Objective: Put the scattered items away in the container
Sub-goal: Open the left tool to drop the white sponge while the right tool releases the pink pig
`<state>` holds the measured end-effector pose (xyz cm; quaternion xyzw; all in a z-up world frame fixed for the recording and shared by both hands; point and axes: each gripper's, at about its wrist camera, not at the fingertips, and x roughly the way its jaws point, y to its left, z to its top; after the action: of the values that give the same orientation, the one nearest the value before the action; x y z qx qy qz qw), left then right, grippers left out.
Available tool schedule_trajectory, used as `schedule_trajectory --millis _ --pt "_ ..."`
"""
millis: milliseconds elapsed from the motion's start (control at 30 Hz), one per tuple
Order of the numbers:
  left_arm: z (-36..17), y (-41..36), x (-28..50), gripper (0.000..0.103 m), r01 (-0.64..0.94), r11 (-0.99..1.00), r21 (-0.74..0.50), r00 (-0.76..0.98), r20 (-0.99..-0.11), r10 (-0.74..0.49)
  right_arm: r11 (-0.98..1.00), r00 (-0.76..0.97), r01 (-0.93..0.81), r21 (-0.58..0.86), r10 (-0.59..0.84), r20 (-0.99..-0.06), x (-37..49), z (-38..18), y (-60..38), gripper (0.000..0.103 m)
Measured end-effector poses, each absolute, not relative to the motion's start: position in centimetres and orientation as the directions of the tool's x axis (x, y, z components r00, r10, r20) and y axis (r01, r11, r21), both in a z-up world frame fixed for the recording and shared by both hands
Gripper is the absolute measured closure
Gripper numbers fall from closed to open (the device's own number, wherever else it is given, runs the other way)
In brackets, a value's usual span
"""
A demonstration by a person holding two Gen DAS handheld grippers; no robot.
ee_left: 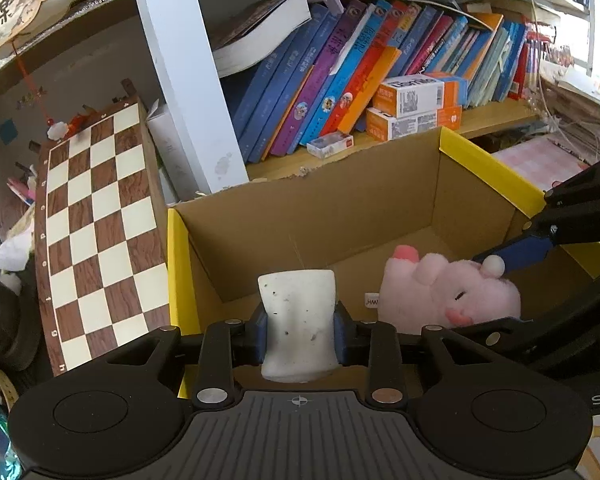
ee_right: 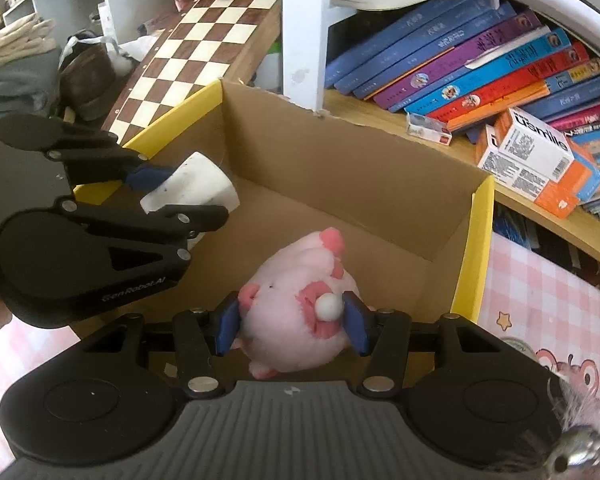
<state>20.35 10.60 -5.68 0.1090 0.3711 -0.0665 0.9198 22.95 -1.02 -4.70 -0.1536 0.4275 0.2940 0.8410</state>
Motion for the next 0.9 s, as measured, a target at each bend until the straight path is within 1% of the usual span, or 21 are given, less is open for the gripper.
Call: schedule_trajectory --millis 267,333,367,400,433,467,500,567,900 --pt "-5.7 10.7 20.2 0.070 0.202 0.969 0.144 0.715 -0.698 -0.045 0.771 0.466 -0.636 -0.024 0.359 -0.809 22.9 -4.7 -0.7 0.052" --pt "-5.7 10.7 20.2 0.068 0.197 0.970 0.142 0.716 -0.697 -0.043 0.773 0.466 -0.634 -0.022 0.359 -0.809 22.9 -4.7 -0.8 0.052" --pt "-5.7 10.7 20.2 0.063 0.195 0.971 0.141 0.716 -0.697 -0.042 0.773 0.466 -0.634 -0.022 0.359 -0.809 22.9 -4.6 -0.8 0.052" --pt "-5.6 10.7 20.1 0.050 0.191 0.971 0.143 0.718 -0.695 -0.039 0.774 0.466 -0.633 -0.022 0.359 -0.809 22.8 -4.6 -0.8 0.052" --pt "-5.4 10.6 20.0 0.043 0.184 0.971 0.152 0.727 -0.686 -0.031 0.774 0.467 -0.633 -0.022 0.358 -0.809 22.8 -4.6 -0.8 0.052" --pt "-5.3 10.6 19.8 0.033 0.176 0.971 0.160 0.736 -0.677 -0.022 0.773 0.468 -0.633 -0.025 0.357 -0.809 22.8 -4.6 -0.9 0.052" --pt "-5.1 10.6 19.7 0.029 0.169 0.971 0.169 0.745 -0.667 -0.013 0.774 0.469 -0.633 -0.026 0.356 -0.808 22.7 -4.5 -0.9 0.052" --pt "-4.7 10.5 19.4 0.026 0.157 0.972 0.177 0.756 -0.654 -0.003 0.776 0.470 -0.631 -0.025 0.356 -0.808 22.7 -4.5 -1.0 0.052" --pt "-2.9 11.2 17.8 0.022 0.129 0.979 0.160 0.785 -0.620 -0.002 0.788 0.504 -0.613 -0.051 0.341 -0.793 22.3 -3.7 -1.2 0.052"
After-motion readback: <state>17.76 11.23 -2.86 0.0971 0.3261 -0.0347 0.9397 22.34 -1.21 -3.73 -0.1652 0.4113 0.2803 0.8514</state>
